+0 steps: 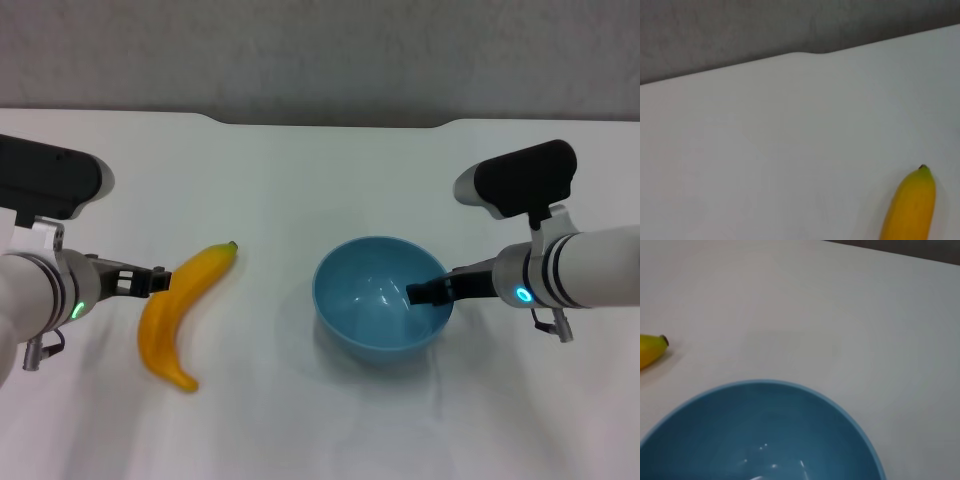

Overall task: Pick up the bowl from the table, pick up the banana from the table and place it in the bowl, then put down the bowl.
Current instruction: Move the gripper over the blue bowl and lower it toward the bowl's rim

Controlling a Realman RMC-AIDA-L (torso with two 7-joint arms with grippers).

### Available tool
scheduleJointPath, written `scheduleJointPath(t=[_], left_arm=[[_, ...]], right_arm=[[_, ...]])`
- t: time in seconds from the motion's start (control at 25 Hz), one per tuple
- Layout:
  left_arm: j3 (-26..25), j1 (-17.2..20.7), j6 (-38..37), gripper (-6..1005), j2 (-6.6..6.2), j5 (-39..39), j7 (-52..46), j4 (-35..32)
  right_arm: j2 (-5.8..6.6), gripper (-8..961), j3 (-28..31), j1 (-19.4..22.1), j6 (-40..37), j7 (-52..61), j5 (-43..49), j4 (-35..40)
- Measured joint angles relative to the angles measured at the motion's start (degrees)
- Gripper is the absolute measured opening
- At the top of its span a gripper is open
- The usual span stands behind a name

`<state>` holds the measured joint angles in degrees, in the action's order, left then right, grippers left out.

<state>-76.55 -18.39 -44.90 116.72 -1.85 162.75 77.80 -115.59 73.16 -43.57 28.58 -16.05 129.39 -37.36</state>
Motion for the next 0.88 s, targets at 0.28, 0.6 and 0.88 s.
scheduleJointPath(t=[0.28,0.6,0.88], left_arm=[[0.0,-0.2,0.6,887,0.0,0.0,-0.3,-1.1],[0.0,-0.2,1.0,887,0.0,-0.1,-0.3,-1.5],[0.0,-0.1,1.4,888,0.0,-0.1,-0.3,-1.6]], right_arm=[[0.01,802,-1.1,-0.4,-0.6,0.4,0.0,0.8],[0.21,638,-1.9,-0.2,-0.6,0.0,-0.1,0.5],[0.28,371,-1.8,-0.2,-0.8,-0.1,-0.2,0.6]])
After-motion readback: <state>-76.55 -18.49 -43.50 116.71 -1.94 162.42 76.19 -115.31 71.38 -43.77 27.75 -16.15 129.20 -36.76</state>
